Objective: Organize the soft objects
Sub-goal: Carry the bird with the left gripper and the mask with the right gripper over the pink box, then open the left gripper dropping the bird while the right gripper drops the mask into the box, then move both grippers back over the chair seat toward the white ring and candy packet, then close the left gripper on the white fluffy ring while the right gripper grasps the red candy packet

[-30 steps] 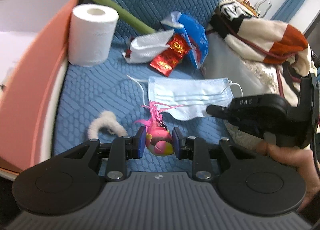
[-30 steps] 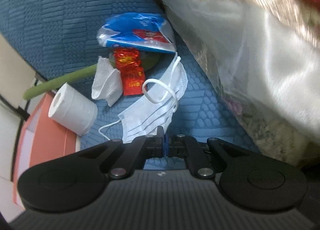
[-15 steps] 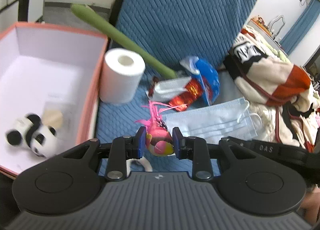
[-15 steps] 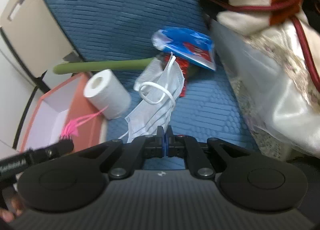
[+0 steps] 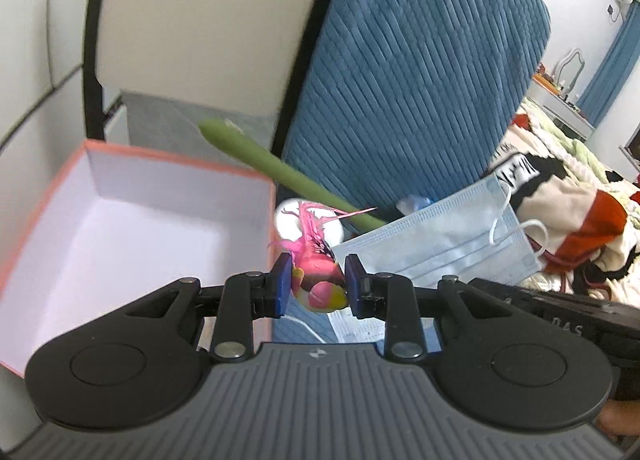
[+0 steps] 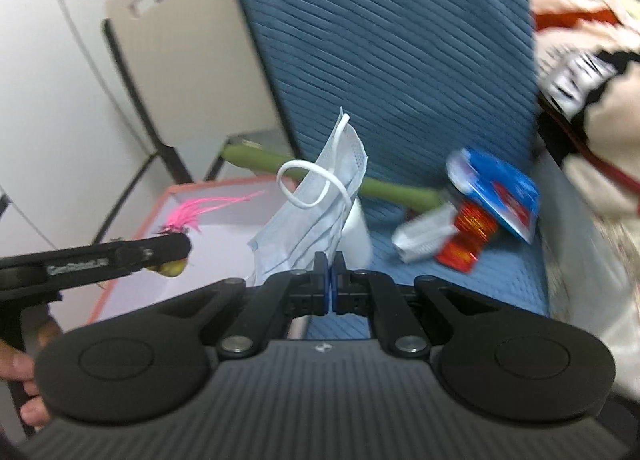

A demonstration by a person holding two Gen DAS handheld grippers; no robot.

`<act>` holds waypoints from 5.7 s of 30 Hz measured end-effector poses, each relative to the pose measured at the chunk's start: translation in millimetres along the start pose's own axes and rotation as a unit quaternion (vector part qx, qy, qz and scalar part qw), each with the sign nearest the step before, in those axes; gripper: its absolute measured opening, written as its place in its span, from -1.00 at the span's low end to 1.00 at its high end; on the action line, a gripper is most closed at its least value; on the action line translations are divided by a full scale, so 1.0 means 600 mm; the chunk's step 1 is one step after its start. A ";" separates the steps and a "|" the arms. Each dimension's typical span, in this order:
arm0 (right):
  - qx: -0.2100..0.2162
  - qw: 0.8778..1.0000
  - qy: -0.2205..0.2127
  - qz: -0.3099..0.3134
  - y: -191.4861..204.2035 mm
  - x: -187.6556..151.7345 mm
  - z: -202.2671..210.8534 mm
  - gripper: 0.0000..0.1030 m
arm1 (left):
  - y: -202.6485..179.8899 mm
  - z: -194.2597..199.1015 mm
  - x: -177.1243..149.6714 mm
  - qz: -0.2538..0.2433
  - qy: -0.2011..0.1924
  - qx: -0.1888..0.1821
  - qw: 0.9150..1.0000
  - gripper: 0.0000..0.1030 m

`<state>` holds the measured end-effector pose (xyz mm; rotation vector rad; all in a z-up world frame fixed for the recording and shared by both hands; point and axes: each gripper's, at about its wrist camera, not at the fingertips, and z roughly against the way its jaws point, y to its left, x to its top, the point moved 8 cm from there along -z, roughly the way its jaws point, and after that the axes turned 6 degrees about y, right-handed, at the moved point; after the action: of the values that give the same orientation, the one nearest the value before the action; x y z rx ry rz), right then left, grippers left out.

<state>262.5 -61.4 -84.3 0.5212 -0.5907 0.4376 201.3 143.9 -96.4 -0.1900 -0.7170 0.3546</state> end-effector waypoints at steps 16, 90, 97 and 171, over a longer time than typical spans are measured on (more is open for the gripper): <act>0.048 0.993 0.014 0.103 0.223 0.051 -0.060 -0.91 | 0.160 0.099 0.069 0.018 -0.024 0.055 0.998 -0.37; -0.021 0.997 -0.063 0.049 0.083 -0.036 0.048 0.23 | 0.054 0.118 -0.060 -0.021 -0.028 0.018 0.999 -0.05; -0.039 0.996 -0.069 0.033 0.018 -0.072 0.066 0.23 | -0.004 0.090 -0.095 -0.030 -0.027 0.013 0.999 -0.05; -0.003 0.990 0.005 -0.144 -0.332 -0.046 -0.223 0.22 | -0.112 -0.290 -0.263 -0.105 0.091 0.068 0.988 0.34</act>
<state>400.9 -147.5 -262.5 0.5890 -0.4979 0.1646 225.1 13.2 -301.3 -0.0156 -0.5253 0.1809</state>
